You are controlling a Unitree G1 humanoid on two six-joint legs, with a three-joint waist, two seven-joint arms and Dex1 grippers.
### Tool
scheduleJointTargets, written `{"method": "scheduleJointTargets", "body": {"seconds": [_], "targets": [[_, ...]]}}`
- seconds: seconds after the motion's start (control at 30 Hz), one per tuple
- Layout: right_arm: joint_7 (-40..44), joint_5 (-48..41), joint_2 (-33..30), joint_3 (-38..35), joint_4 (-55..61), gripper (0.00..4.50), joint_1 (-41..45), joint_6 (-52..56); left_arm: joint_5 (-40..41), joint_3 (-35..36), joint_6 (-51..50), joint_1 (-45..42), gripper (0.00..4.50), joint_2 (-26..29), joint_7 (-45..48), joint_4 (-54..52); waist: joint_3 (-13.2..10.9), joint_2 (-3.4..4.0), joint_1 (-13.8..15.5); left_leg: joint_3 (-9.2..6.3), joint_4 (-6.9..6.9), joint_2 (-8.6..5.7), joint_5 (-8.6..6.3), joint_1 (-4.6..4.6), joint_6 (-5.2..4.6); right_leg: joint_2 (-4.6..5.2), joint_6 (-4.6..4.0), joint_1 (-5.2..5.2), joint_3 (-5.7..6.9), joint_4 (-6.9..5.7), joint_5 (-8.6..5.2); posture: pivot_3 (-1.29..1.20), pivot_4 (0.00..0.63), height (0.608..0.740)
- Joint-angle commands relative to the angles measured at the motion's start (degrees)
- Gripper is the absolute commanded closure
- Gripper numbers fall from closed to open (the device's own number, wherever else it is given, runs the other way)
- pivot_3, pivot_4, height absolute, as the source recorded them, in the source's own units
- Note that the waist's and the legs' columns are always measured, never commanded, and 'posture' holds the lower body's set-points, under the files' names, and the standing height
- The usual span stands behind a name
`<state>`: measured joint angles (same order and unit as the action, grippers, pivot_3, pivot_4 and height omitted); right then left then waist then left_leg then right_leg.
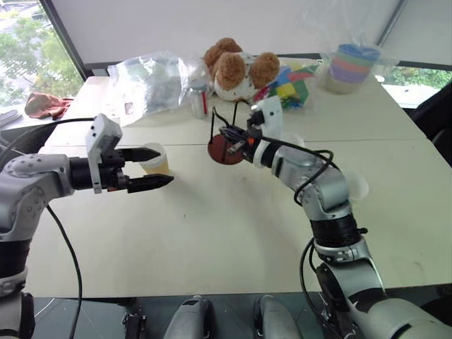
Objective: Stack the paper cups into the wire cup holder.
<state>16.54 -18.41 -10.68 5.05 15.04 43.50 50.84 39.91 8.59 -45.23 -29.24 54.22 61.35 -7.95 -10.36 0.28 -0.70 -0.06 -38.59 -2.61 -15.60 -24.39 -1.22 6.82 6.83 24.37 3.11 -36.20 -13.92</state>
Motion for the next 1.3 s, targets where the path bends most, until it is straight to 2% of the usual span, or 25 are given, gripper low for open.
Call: {"method": "scheduleJointTargets", "body": {"seconds": [0.03,0.27,0.43,0.7,0.8,0.93,1.1,1.3], "targets": [[-8.42,0.97,1.14,-0.8,16.94,4.41,-5.84,14.03,-1.61,-1.73,2.54,-2.44,0.0,-0.67,2.02,1.41,0.03,-0.04,0.16,0.0,0.0,0.0,0.0,0.0,-0.01,0.0,0.0,-0.04,0.0,0.01,0.0,0.0,0.15,0.74],[-16.4,1.45,8.0,0.22,30.35,4.41,-14.79,27.25,-4.06,-5.18,4.28,-5.13,0.0,-2.62,4.84,4.7,0.03,-0.04,-0.28,0.09,-0.02,0.0,0.02,0.02,-0.06,-0.05,0.0,-0.04,-0.05,0.02,0.0,0.0,0.15,0.74],[-19.1,2.14,13.84,-3.38,31.64,4.41,-17.35,31.71,-5.87,-7.55,5.4,-7.55,0.0,-3.82,7.0,7.45,0.04,-0.06,-0.24,0.09,-0.07,0.02,-0.04,0.04,-0.19,-0.09,-0.01,-0.03,-0.06,-0.02,0.0,0.0,0.15,0.74],[-19.69,2.41,16.89,-3.3,34.43,4.41,-19.51,33.89,-6.94,-8.69,5.16,-9.27,0.0,-4.11,9.07,9.05,0.04,-0.06,-0.25,0.08,-0.13,0.02,-0.01,0.04,-0.16,-0.1,0.0,-0.05,-0.06,-0.03,0.0,0.0,0.15,0.74],[-19.31,2.13,17.32,-3.07,35.09,3.42,-19.93,34.67,-7.71,-9.38,5.41,-10.45,0.0,-4.29,9.89,10.23,0.05,-0.07,-0.19,0.08,-0.13,0.02,-0.01,0.04,-0.16,-0.11,0.0,-0.05,-0.06,-0.03,0.0,0.0,0.15,0.74],[-17.49,1.28,15.41,-2.01,36.45,1.36,-19.26,34.69,-9.11,-10.33,6.24,-12.48,0.0,-4.93,11.02,12.76,0.05,-0.07,-0.27,0.08,-0.16,0.02,-0.03,0.04,-0.18,-0.12,0.0,-0.05,-0.07,-0.03,0.0,0.0,0.15,0.74],[-12.34,-1.78,12.75,-4.14,40.01,1.36,-18.84,36.46,-10.95,-11.3,7.7,-14.72,0.0,-6.13,12.64,15.69,0.05,-0.07,-0.19,0.08,-0.16,0.03,-0.03,0.04,-0.18,-0.13,0.0,-0.05,-0.07,-0.04,0.0,0.0,0.15,0.74],[3.92,-11.78,2.5,-15.37,44.49,1.36,-16.23,40.07,-9.54,-13.12,5.37,-15.69,0.0,-7.21,16.92,14.04,0.05,-0.08,-0.11,0.08,-0.3,0.03,-0.18,0.03,-0.44,-0.13,0.0,-0.14,-0.06,-0.03,0.0,0.0,0.15,0.74]]}}
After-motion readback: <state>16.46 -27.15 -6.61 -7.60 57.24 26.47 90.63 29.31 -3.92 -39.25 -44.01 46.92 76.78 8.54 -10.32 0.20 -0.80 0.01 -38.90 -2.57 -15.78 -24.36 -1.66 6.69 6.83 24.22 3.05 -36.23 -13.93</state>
